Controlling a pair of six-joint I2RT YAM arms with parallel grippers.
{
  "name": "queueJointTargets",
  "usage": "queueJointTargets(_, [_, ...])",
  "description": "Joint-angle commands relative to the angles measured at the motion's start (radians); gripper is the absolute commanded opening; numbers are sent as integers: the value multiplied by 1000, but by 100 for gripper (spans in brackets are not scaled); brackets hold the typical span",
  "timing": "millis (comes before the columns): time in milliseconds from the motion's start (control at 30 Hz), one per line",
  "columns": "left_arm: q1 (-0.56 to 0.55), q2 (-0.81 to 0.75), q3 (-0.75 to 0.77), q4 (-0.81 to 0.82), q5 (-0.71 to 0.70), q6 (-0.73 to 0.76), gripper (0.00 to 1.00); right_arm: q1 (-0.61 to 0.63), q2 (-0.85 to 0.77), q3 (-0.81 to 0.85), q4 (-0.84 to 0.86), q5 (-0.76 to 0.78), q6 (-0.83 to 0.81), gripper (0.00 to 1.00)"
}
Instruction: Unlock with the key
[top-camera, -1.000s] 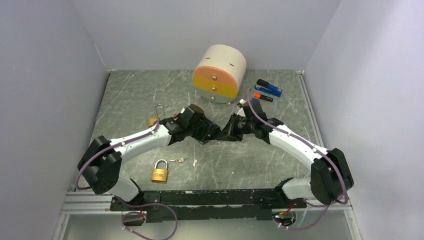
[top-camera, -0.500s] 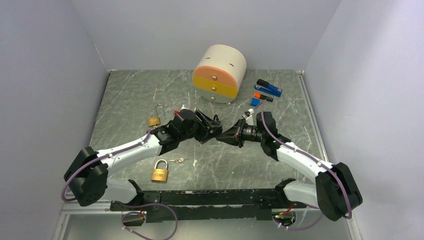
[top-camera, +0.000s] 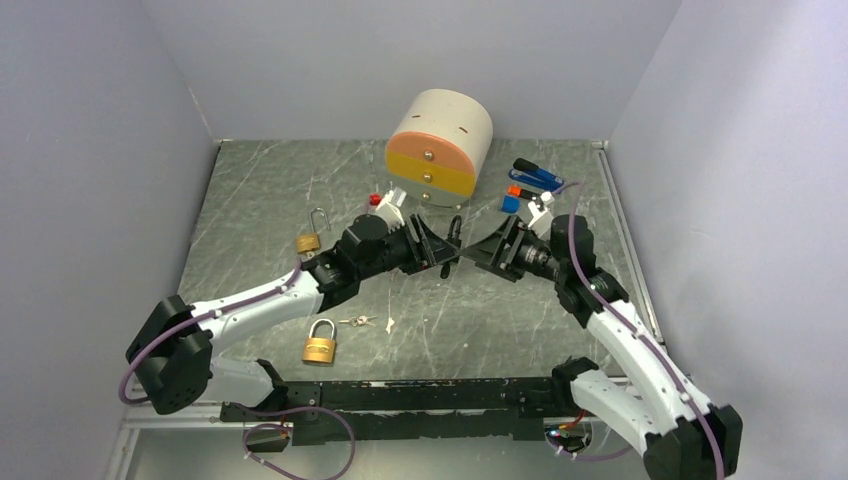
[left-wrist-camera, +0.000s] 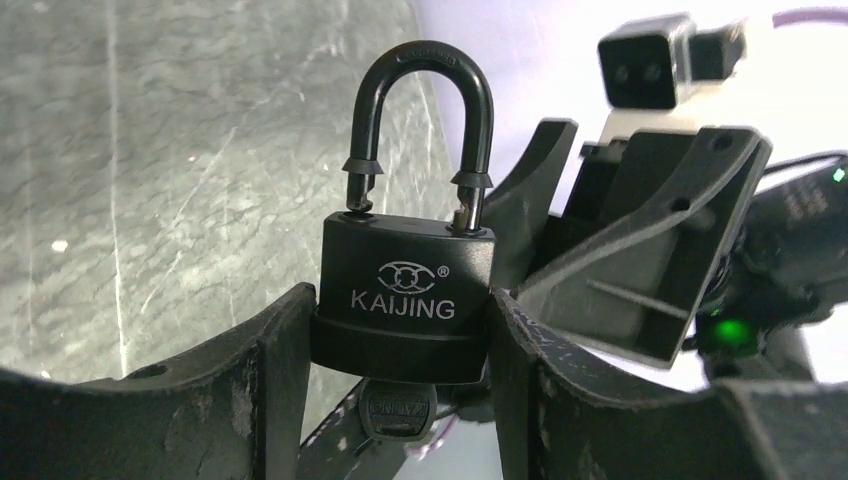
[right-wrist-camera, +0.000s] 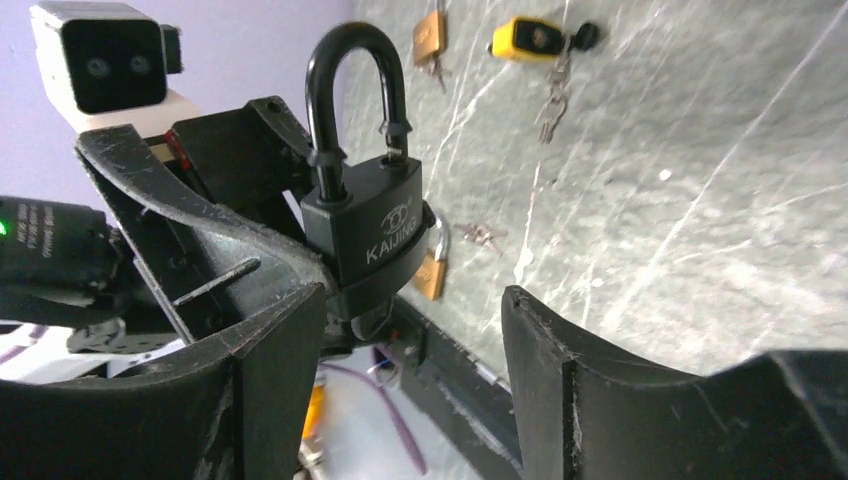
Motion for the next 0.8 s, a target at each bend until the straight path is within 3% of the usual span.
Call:
queueJointTargets(0, [7,-4,125,156,233,233,3,-12,-116,63,-81,138,-139,68])
queueJointTargets(100, [14,4,162,176,350,243,2,-20,-177,83,-91,213,-125,68])
queueJointTargets(267, [40,19,151,345,526,153,3,-23,-270,111,-50,284,-105,64])
queueJointTargets(467, [57,47,181,435,641,69,3,-23,-362,117,-28,369,-112,42])
queueJointTargets(767, [58,102,245,482,756,27,3,-22,-296,137,80,175,-136,57])
